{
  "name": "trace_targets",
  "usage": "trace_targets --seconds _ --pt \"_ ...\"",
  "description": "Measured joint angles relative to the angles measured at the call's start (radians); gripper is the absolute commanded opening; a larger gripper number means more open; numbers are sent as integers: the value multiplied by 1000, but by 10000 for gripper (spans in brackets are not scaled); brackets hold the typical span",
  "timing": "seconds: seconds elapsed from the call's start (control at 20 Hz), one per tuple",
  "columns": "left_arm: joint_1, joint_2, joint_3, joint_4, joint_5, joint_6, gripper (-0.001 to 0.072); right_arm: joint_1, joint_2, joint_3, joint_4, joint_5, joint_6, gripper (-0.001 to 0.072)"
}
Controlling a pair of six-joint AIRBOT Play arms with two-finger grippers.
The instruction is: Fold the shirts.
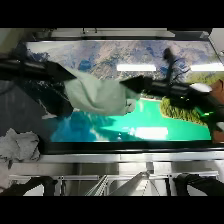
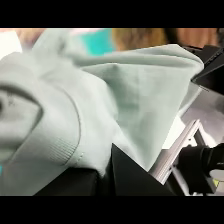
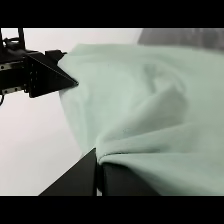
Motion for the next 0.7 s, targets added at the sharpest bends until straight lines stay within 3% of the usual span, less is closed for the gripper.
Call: trace_targets --seconds 0.2,0.35,0.5,0.65,0.7 --pt "0 245 100 -30 36 -18 22 -24 323 113 -154 -108 56 11" --pt "-1 374 65 -32 120 -29 22 -29 454 144 -291 -197 126 12" --pt "-1 433 -48 -32 192 -33 22 -31 428 155 -393 -217 180 12" --pt "-1 406 -179 -29 235 -22 22 -29 279 159 -441 -217 204 21" --pt "-1 379 -221 -29 251 -11 28 -29 212 160 -449 -219 207 264"
